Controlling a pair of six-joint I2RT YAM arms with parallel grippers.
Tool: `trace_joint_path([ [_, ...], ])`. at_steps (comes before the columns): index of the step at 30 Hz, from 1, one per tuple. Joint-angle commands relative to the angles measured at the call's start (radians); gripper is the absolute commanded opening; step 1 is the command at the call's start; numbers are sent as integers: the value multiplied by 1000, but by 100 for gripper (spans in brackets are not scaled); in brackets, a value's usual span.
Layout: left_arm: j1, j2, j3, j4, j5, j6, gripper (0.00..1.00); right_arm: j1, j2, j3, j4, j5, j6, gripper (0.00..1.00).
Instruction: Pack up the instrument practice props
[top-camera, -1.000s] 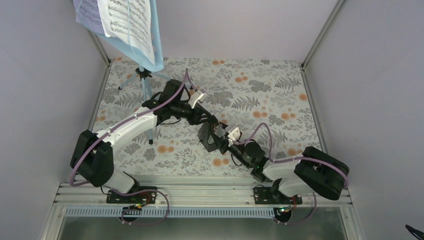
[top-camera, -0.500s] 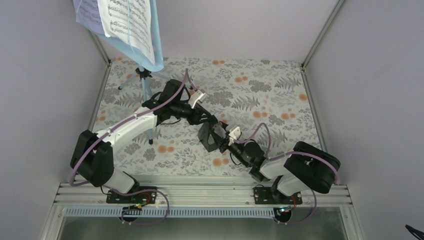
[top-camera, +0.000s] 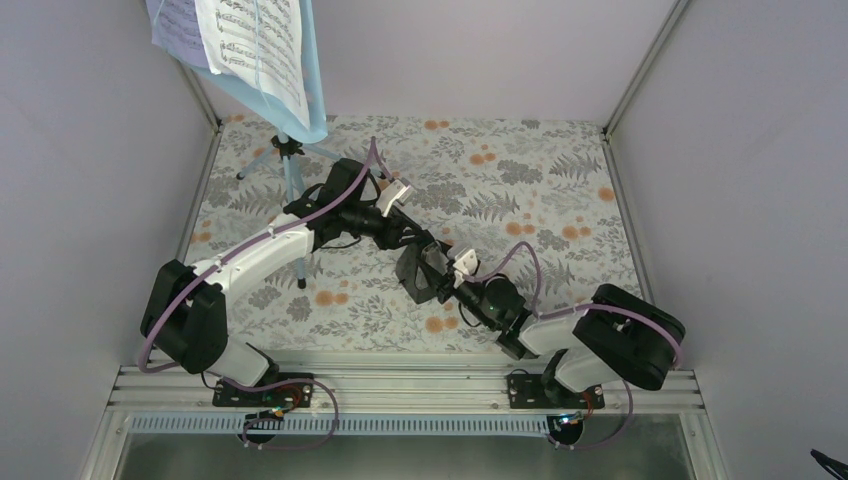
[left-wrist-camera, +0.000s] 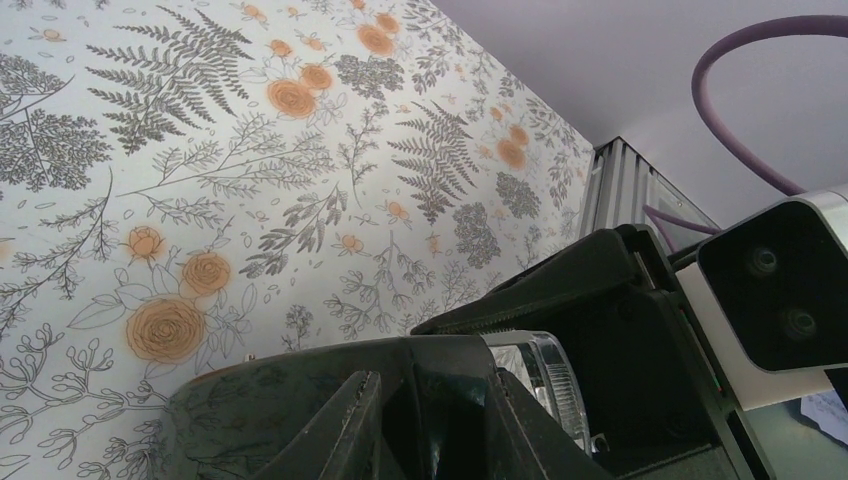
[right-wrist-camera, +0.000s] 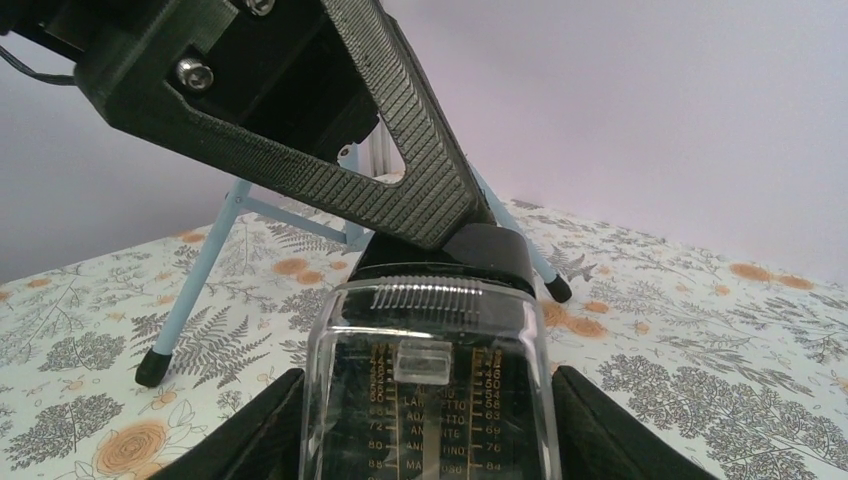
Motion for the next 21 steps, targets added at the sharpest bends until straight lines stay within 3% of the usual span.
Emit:
trace_joint_path([
  [1,3,22,-22,-41,-8,20,28,-7,11,24,-119,-40,-27,53],
  [8,3,17,-25,-42,-9,20,28,-7,44,44,-134,-50,-15,57],
  [18,3,9,-26,-44,-17,22,28,-7,15,41,-171,-28,7,71],
  [21,3,9,-26,-43,-19,22,28,-7,-1,50,-197,-5,5,82],
])
